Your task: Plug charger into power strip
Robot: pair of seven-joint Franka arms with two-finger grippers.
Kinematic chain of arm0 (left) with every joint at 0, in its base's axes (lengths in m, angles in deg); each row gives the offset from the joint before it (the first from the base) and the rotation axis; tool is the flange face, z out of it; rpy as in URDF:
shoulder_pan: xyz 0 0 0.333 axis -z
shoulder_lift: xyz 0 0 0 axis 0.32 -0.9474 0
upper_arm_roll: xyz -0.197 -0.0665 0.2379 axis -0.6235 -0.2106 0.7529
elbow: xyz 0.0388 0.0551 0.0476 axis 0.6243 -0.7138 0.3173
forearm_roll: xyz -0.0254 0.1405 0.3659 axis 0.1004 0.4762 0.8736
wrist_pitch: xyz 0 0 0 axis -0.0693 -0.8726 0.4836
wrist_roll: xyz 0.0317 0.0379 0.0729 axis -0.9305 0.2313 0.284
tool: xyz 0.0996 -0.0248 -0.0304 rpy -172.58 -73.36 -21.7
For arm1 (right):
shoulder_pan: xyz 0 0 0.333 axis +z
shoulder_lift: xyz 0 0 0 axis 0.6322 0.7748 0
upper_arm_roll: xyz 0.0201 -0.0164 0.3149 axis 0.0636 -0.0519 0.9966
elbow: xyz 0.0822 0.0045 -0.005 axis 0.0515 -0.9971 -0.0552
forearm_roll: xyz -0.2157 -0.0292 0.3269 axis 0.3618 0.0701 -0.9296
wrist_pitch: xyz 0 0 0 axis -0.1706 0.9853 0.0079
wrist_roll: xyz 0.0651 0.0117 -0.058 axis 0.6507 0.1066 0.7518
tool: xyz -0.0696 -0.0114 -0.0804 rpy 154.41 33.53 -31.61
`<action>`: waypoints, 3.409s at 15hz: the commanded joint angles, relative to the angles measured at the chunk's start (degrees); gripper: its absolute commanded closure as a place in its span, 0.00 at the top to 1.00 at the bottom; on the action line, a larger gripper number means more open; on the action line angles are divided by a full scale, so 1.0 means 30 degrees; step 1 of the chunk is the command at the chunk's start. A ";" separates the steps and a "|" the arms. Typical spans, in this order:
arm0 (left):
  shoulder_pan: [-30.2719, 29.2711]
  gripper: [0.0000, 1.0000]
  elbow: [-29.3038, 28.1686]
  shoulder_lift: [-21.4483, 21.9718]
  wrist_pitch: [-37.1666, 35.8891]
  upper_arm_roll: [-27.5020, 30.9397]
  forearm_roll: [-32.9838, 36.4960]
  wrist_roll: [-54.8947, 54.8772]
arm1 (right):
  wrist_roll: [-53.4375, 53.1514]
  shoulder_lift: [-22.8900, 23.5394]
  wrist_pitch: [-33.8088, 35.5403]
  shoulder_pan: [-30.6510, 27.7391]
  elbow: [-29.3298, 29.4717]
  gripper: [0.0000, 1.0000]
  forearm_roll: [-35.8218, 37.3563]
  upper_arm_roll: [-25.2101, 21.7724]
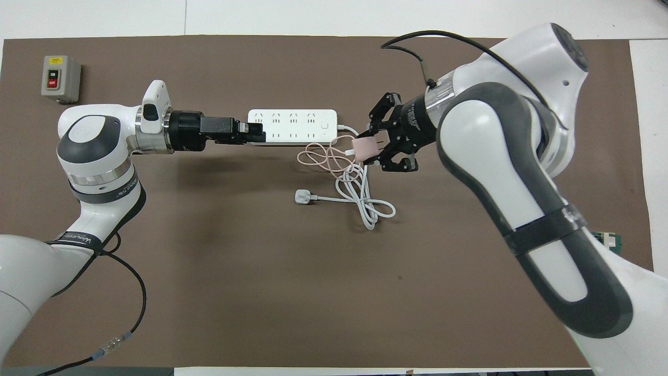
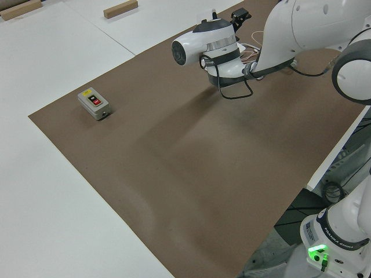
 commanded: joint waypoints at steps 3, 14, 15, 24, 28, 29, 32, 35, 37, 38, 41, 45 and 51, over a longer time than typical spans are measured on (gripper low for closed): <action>0.0135 1.00 0.0102 -0.0099 -0.0685 -0.0815 -0.1366 -0.0238 | -0.2704 0.1314 -0.2515 0.1591 0.0883 0.00 -0.0469 -0.0080; 0.0310 1.00 -0.3529 0.2186 0.0949 -0.1110 -0.2388 -0.0122 | -0.3942 0.2755 -0.3018 0.2267 0.2733 0.00 -0.0528 -0.0080; 0.0746 1.00 -0.3618 0.2186 0.1447 -0.1110 -0.3030 -0.0121 | -0.3971 0.2755 -0.2989 0.2267 0.2733 0.00 -0.0499 -0.0080; 0.1923 1.00 -0.3384 0.2070 0.3004 -0.1080 -0.4237 -0.0121 | -0.4235 0.2784 -0.2989 0.2325 0.2791 0.00 -0.0499 -0.0080; 0.1952 1.00 -0.3209 0.1982 0.3502 -0.1168 -0.4412 -0.0121 | -0.4235 0.2784 -0.2989 0.2472 0.2791 0.00 -0.0470 -0.0080; 0.1981 1.00 -0.3035 0.1952 0.3590 -0.1168 -0.4645 -0.0092 | -0.4235 0.2784 -0.2989 0.2472 0.2791 0.00 -0.0470 -0.0080; 0.1981 1.00 -0.2857 0.1893 0.3709 -0.1168 -0.4765 -0.0004 | -0.4235 0.2784 -0.3018 0.2472 0.2791 0.00 -0.0470 -0.0080; 0.1981 1.00 -0.2857 0.1922 0.3504 -0.1139 -0.4619 0.0025 | -0.4235 0.2784 -0.3018 0.2472 0.2791 0.00 -0.0470 -0.0080; 0.1981 0.93 -0.2945 0.1923 0.3474 -0.1139 -0.4501 0.0025 | -0.4235 0.2784 -0.3018 0.2472 0.2791 0.00 -0.0470 -0.0080; 0.1981 0.86 -0.2945 0.1923 0.3474 -0.1139 -0.4501 0.0025 | -0.4235 0.2784 -0.3018 0.2472 0.2791 0.00 -0.0470 -0.0080; 0.1923 0.71 -0.2916 0.1923 0.3299 -0.1081 -0.4326 0.0055 | -0.4235 0.2784 -0.3019 0.2472 0.2791 0.00 -0.0470 -0.0080; 0.1776 0.61 -0.2916 0.1923 0.3210 -0.1081 -0.4062 0.0113 | -0.4235 0.2784 -0.3018 0.2472 0.2791 0.00 -0.0470 -0.0080; 0.1630 0.33 -0.2858 0.1952 0.3005 -0.1080 -0.3477 0.0113 | -0.4235 0.2784 -0.2989 0.2443 0.2791 0.00 -0.0499 -0.0080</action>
